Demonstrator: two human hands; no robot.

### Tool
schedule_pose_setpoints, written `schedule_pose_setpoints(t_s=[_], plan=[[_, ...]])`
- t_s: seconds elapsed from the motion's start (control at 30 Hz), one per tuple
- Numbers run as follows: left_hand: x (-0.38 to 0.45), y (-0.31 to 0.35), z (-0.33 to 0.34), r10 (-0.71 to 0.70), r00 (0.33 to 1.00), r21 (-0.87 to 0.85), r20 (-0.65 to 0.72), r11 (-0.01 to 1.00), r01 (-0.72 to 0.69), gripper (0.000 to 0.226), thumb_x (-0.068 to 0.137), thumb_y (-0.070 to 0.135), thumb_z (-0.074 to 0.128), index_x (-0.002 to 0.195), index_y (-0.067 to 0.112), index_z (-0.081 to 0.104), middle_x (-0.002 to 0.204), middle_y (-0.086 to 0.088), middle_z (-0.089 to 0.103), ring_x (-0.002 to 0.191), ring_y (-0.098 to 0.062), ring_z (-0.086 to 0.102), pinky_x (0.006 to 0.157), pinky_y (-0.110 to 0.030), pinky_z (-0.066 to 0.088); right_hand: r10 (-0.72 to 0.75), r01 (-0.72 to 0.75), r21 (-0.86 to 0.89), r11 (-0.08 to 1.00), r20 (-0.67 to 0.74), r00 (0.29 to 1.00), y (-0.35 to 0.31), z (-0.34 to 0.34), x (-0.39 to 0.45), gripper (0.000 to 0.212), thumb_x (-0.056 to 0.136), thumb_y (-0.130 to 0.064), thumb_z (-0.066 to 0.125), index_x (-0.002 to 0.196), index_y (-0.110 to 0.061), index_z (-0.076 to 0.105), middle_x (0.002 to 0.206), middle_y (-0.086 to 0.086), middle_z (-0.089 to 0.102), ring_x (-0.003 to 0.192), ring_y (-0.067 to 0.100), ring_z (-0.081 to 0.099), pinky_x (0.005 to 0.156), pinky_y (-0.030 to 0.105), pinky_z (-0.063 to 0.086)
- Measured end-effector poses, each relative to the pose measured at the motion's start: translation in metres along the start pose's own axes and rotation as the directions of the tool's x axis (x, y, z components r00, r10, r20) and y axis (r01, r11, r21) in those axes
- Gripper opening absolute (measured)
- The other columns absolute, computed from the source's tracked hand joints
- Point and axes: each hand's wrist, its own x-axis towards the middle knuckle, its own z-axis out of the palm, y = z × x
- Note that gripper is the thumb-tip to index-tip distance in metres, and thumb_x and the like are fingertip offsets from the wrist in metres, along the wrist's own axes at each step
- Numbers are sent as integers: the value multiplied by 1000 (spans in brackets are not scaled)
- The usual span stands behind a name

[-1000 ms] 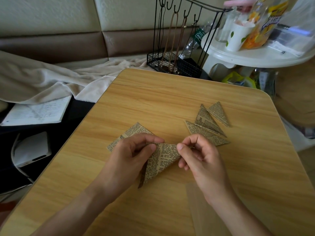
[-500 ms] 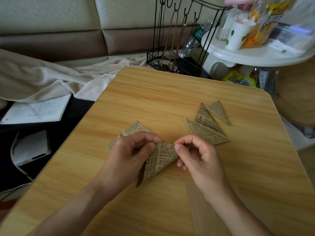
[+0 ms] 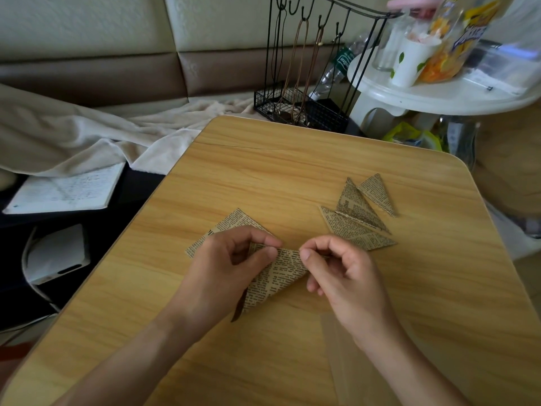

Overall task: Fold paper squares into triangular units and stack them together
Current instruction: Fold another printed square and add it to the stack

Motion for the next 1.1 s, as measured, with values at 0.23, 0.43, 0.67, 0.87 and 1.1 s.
schedule_pose_setpoints(t_s=[0.23, 0.43, 0.67, 0.87, 1.1], plan=[[0, -2, 0, -4, 1000, 7, 0, 1000, 4, 9, 90, 25, 75, 96, 31, 79, 90, -2, 78, 92, -27, 74, 90, -56, 57, -5, 5, -1, 1000, 11, 1000, 0, 0, 0, 6, 93, -28, 70, 87, -28, 73, 60, 5, 64, 55, 15, 62, 52, 29, 47], [2, -5, -1, -6, 1000, -26, -2, 1000, 6, 10, 91, 23, 75, 96, 31, 80, 90, 0, 79, 90, -19, 75, 90, -47, 61, -11, 11, -21, 1000, 23, 1000, -3, -1, -1, 6, 92, -32, 68, 92, -28, 73, 71, 3, 70, 59, 16, 68, 54, 23, 49], [2, -3, 0, -15, 1000, -28, -3, 1000, 15, 10, 91, 21, 75, 96, 29, 80, 89, -3, 79, 90, -23, 75, 90, -49, 60, -20, 21, -76, 997, 17, 1000, -1, 0, 0, 9, 92, -33, 66, 86, -29, 71, 62, -6, 64, 55, 12, 64, 52, 28, 48], [4, 0, 0, -17, 1000, 15, 16, 1000, 17, 9, 90, 26, 78, 98, 31, 79, 89, -21, 73, 91, -50, 64, 83, -66, 54, -41, 44, -85, 995, 40, 998, 0, -1, 0, 17, 99, -16, 68, 86, -27, 71, 58, -8, 61, 52, 7, 60, 52, 21, 45], [5, 0, 3, 8, 1000, 9, 12, 1000, -8, 15, 81, 36, 82, 95, 31, 79, 86, -8, 77, 89, -42, 69, 82, -60, 57, -49, 51, -58, 997, 45, 998, -2, -1, -1, 16, 99, -17, 68, 86, -26, 71, 60, -5, 62, 54, 8, 60, 53, 20, 46]])
